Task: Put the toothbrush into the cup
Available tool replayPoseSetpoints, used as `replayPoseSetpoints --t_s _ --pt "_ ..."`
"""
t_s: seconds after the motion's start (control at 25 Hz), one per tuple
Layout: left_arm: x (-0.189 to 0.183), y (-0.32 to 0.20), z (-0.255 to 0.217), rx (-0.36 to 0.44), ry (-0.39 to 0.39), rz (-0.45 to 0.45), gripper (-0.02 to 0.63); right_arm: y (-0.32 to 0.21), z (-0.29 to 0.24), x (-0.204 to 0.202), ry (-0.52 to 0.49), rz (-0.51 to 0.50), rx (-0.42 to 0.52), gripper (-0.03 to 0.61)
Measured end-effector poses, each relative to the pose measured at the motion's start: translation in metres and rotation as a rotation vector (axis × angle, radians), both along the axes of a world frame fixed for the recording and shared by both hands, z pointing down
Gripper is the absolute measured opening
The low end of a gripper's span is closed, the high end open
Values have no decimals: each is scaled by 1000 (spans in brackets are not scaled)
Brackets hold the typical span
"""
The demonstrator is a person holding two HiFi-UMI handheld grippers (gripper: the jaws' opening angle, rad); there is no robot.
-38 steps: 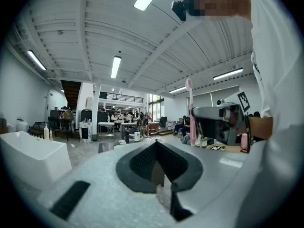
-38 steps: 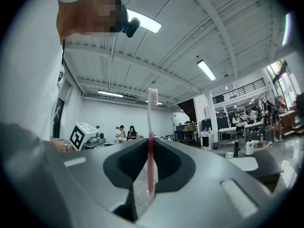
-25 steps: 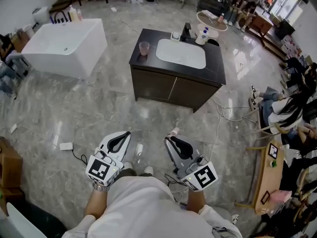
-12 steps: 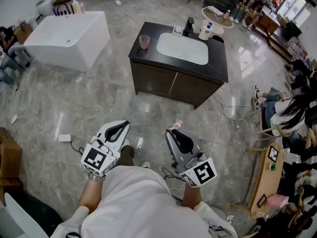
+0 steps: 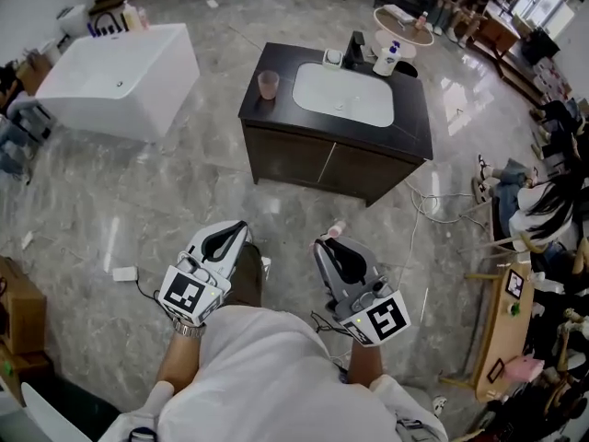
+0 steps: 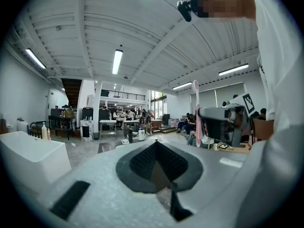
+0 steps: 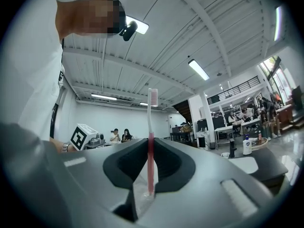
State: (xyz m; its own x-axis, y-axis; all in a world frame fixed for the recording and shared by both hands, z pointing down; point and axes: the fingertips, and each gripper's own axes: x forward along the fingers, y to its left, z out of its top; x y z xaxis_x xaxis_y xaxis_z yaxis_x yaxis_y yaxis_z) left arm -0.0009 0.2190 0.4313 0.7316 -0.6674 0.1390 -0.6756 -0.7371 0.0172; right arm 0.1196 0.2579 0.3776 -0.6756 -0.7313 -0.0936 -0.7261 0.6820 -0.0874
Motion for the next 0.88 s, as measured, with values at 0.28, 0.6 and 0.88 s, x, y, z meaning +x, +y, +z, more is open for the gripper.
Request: replayPoseSetpoints --t_s 0.28,0.6,0.88 --pt "-25 -125 8 -18 36 32 2 -117 2 -27 32 38 -51 49" --pt "-87 -273 10 -38 25 31 2 -269 -4 -93 57 32 -86 49" --pt "-90 -349 -2 -18 69 83 2 -337 -8 -109 73 82 -94 49"
